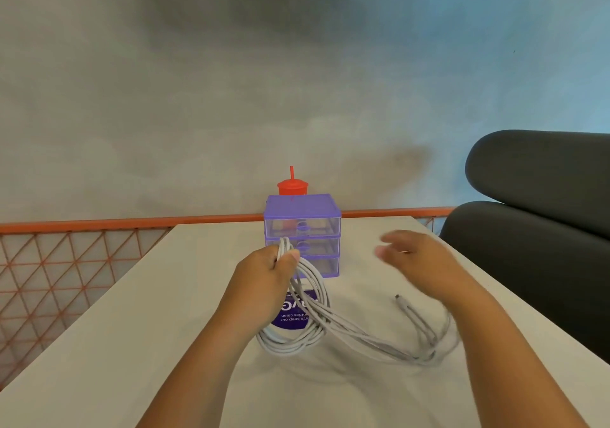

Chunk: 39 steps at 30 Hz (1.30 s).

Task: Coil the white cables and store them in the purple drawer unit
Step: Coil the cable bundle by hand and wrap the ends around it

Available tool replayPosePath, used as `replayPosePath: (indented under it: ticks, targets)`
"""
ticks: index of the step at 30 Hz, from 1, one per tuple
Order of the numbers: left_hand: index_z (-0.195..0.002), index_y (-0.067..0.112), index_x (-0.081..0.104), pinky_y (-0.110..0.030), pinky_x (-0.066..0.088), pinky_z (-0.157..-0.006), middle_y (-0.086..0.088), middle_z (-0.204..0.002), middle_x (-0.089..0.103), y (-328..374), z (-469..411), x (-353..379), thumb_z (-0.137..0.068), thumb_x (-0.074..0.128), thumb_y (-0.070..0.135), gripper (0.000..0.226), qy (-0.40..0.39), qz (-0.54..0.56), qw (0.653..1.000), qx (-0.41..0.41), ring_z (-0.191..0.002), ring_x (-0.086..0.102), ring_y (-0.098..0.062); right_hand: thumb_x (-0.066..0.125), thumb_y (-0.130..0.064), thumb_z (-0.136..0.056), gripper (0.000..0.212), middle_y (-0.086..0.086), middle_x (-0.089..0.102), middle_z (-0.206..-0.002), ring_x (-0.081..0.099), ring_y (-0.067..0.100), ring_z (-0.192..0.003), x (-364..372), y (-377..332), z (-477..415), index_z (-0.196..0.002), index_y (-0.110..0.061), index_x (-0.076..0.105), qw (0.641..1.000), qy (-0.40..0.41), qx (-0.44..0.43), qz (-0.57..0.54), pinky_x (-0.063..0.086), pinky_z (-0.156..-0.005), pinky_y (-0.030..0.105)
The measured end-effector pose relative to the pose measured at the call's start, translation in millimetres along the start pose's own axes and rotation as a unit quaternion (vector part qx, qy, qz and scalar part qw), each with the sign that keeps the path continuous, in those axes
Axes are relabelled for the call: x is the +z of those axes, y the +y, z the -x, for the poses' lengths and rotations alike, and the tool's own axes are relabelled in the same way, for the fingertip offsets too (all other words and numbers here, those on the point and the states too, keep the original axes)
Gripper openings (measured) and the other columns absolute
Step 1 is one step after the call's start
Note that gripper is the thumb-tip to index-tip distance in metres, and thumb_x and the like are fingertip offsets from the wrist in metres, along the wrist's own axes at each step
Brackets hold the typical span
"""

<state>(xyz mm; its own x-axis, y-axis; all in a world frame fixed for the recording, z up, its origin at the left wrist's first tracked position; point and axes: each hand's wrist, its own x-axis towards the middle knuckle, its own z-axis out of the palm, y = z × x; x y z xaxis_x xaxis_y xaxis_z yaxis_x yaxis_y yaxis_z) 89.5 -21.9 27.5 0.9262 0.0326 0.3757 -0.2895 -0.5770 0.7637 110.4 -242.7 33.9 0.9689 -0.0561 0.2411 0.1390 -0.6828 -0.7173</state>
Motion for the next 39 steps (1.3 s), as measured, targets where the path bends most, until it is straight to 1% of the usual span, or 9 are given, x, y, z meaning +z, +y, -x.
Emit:
replayPosePath:
  ticks: [3, 7, 10, 12, 19, 25, 33, 36, 39]
  targets:
    - [-0.056, 0.017, 0.034, -0.026, 0.026, -0.05, 0.003, -0.054, 0.039, 0.5, -0.7, -1.0, -0.096, 0.043, 0.03, 0.043, 0.031, 0.011, 0.999, -0.01, -0.05, 0.035, -0.012, 0.064, -0.048, -0.08, 0.058, -0.023, 0.058, -0.098, 0.055, -0.001, -0.092, 27.3, -53.1, 31.8, -0.126, -0.048, 0.03, 0.969, -0.237, -0.064, 0.029, 0.039, -0.077, 0.011]
    - [-0.055, 0.021, 0.035, -0.023, 0.025, -0.048, 0.005, -0.053, 0.04, 1.2, -1.6, -3.9, -0.097, 0.042, 0.028, 0.043, 0.066, -0.001, 0.998, -0.003, -0.05, 0.037, -0.01, 0.065, -0.046, -0.08, 0.103, 0.001, 0.055, -0.126, 0.056, 0.018, -0.102, 61.3, -59.6, 41.0, -0.147, -0.023, -0.009, 0.956, -0.239, -0.039, 0.167, 0.044, -0.081, 0.026]
    - [-0.057, 0.024, 0.031, -0.02, 0.021, -0.045, 0.007, -0.054, 0.038, -1.1, -0.9, -6.9, -0.097, 0.04, 0.031, 0.042, 0.099, -0.065, 0.992, 0.042, -0.05, 0.037, -0.01, 0.055, -0.043, -0.088, 0.065, 0.005, 0.056, -0.121, 0.054, 0.023, -0.105, 50.9, -66.4, 44.4, -0.141, -0.016, 0.027, 0.958, -0.174, -0.069, 0.216, 0.042, -0.078, 0.03]
    - [-0.058, 0.023, 0.03, -0.023, 0.02, -0.046, 0.005, -0.054, 0.038, -6.4, -2.6, -10.1, -0.097, 0.039, 0.034, 0.041, 0.109, -0.098, 0.987, 0.06, -0.05, 0.036, -0.01, 0.05, -0.045, -0.09, 0.025, -0.002, 0.059, -0.088, 0.055, 0.017, -0.082, 36.1, -70.9, 46.6, -0.092, -0.02, 0.055, 0.958, -0.144, -0.133, 0.211, 0.037, -0.062, 0.028]
    - [-0.059, 0.02, 0.032, -0.019, 0.023, -0.046, 0.005, -0.053, 0.036, -8.8, -5.6, -23.8, -0.095, 0.041, 0.035, 0.041, 0.11, -0.052, 0.99, 0.071, -0.05, 0.033, -0.011, 0.055, -0.033, -0.09, 0.031, -0.016, 0.051, -0.057, 0.044, 0.003, -0.058, -8.0, -59.4, 43.2, -0.059, -0.035, 0.052, 0.962, -0.122, -0.233, 0.078, 0.033, -0.054, 0.016]
    - [-0.048, 0.03, 0.055, -0.016, 0.023, -0.037, 0.011, -0.043, 0.03, -2.6, -2.8, -33.0, -0.096, 0.044, 0.022, 0.05, -0.048, 0.201, 0.978, 0.024, -0.039, 0.023, -0.006, 0.055, -0.02, -0.091, 0.031, -0.031, 0.057, -0.064, 0.052, -0.009, -0.069, -17.1, -36.9, 29.0, -0.07, -0.043, 0.055, 0.968, -0.13, -0.21, 0.049, 0.04, -0.065, 0.008]
    - [-0.057, 0.019, 0.054, -0.019, 0.023, -0.042, 0.011, -0.042, 0.029, -1.0, -2.0, -37.1, -0.094, 0.047, 0.023, 0.038, -0.041, 0.153, 0.986, 0.046, -0.04, 0.022, -0.006, 0.051, -0.023, -0.093, 0.023, -0.007, 0.062, -0.077, 0.055, 0.012, -0.078, -0.6, -7.4, 9.5, -0.077, -0.037, 0.06, 0.981, -0.109, -0.159, 0.039, 0.047, -0.078, 0.029]
    - [-0.073, -0.005, 0.051, -0.024, 0.02, -0.048, 0.01, -0.042, 0.027, -5.9, -5.1, -36.1, -0.093, 0.048, 0.028, 0.04, -0.019, 0.136, 0.99, 0.044, -0.041, 0.022, -0.007, 0.05, -0.028, -0.093, 0.019, -0.015, 0.06, -0.078, 0.055, 0.005, -0.079, -2.0, -12.6, 14.5, -0.08, -0.038, 0.061, 0.97, -0.206, -0.12, 0.052, 0.043, -0.078, 0.018]
    - [-0.069, 0.006, 0.062, -0.026, 0.022, -0.048, 0.011, -0.039, 0.031, -2.3, -3.3, -33.7, -0.094, 0.046, 0.027, 0.037, -0.007, 0.158, 0.987, 0.035, -0.039, 0.025, -0.007, 0.053, -0.038, -0.09, 0.017, -0.02, 0.058, -0.093, 0.055, 0.003, -0.091, -8.0, -22.4, 25.4, -0.104, -0.044, 0.058, 0.944, -0.3, -0.104, 0.089, 0.041, -0.086, 0.018]
